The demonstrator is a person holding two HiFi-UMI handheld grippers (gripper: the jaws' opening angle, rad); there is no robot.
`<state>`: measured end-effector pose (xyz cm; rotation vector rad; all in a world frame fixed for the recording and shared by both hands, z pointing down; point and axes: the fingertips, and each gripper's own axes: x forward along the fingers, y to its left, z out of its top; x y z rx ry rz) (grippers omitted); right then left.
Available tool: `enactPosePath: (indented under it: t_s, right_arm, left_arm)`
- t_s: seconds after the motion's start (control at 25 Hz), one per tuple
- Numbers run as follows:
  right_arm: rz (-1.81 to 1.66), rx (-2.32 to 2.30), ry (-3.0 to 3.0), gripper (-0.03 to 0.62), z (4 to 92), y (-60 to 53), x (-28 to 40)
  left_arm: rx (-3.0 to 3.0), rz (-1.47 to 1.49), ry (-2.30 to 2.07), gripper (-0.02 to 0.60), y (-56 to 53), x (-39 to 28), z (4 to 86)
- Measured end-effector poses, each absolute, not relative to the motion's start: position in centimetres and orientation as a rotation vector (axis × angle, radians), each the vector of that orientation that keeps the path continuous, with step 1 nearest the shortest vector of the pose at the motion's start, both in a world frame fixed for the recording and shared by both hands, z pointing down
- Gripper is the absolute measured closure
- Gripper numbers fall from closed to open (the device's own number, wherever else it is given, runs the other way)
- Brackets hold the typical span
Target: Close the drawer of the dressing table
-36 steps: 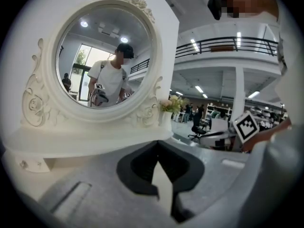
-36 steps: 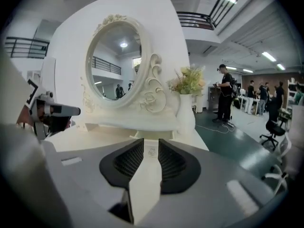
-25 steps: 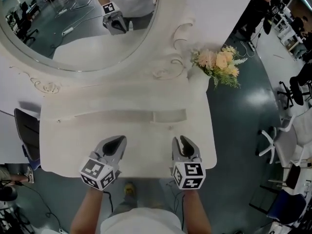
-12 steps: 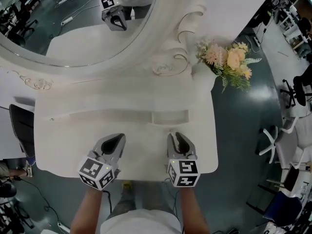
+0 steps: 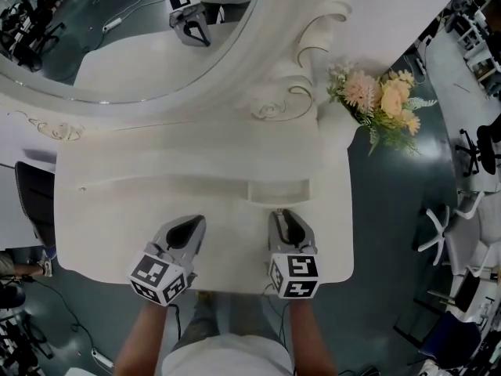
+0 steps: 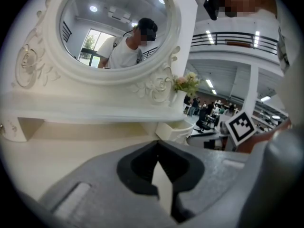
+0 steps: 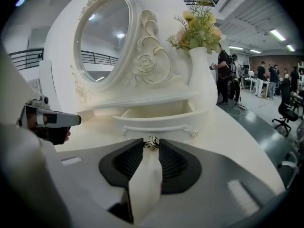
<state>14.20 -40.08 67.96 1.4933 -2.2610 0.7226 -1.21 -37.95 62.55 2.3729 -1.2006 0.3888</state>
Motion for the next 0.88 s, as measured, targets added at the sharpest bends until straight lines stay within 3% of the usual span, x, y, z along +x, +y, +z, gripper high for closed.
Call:
enactPosePath:
  t_s: [0.88]
  right_arm:
    - [0.701,1.520,-2.247,0.507,68.3,-43.8,14.1]
  left_arm:
    - [2.337,0.376,-1.242,0.583,-39.5,-3.1,62.8]
